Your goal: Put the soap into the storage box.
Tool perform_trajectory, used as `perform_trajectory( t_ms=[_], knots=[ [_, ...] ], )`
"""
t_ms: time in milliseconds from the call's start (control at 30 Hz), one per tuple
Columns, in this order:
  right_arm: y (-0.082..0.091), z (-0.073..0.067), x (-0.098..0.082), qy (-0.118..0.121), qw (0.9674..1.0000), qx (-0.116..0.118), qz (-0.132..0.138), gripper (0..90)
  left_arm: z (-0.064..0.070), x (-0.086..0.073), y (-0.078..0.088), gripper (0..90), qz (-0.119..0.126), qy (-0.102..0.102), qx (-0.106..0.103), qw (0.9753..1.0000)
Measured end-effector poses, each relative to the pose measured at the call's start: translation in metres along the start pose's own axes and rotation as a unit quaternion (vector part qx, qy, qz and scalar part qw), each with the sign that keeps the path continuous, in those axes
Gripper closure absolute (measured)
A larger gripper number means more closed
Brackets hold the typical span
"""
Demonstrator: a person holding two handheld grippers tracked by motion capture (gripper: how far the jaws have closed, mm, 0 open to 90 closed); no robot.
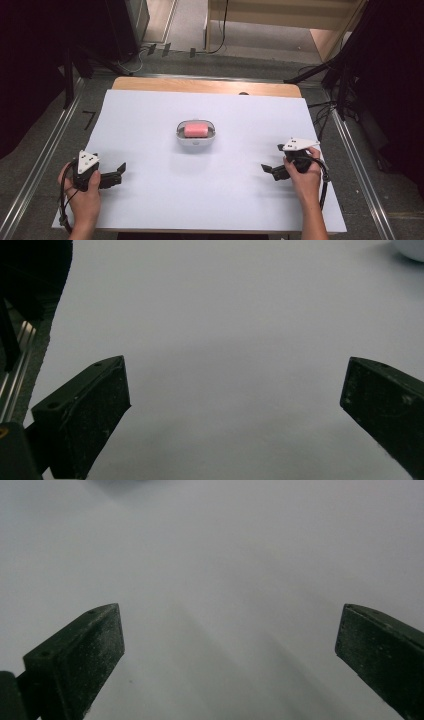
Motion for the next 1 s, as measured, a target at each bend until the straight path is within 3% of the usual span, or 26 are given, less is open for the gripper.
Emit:
perform_trajectory(
  t_ms=[633, 1000],
  knots=[
    [0.039, -0.012, -0.052, -0.033, 0.9981, -0.03, 0.042, 0.0, 0.001, 0.0, 0.0, 0.1, 0.002, -0.003, 0.002, 1.0],
    [0.063, -0.018, -0.079, -0.05, 0.9943, -0.053, 0.077, 0.0, 0.001, 0.0, 0.001, 0.1, 0.001, -0.006, 0.004, 1.0]
  ],
)
Point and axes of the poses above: each handheld gripper's, and its own axes: y roughly backward along the jaws, x roughly out of its top, z roughly to its right, the point moved 1 cm from there along -y, roughly forward along the jaws, and after that the axes turned 15 degrees about x, right-handed, at the moved point
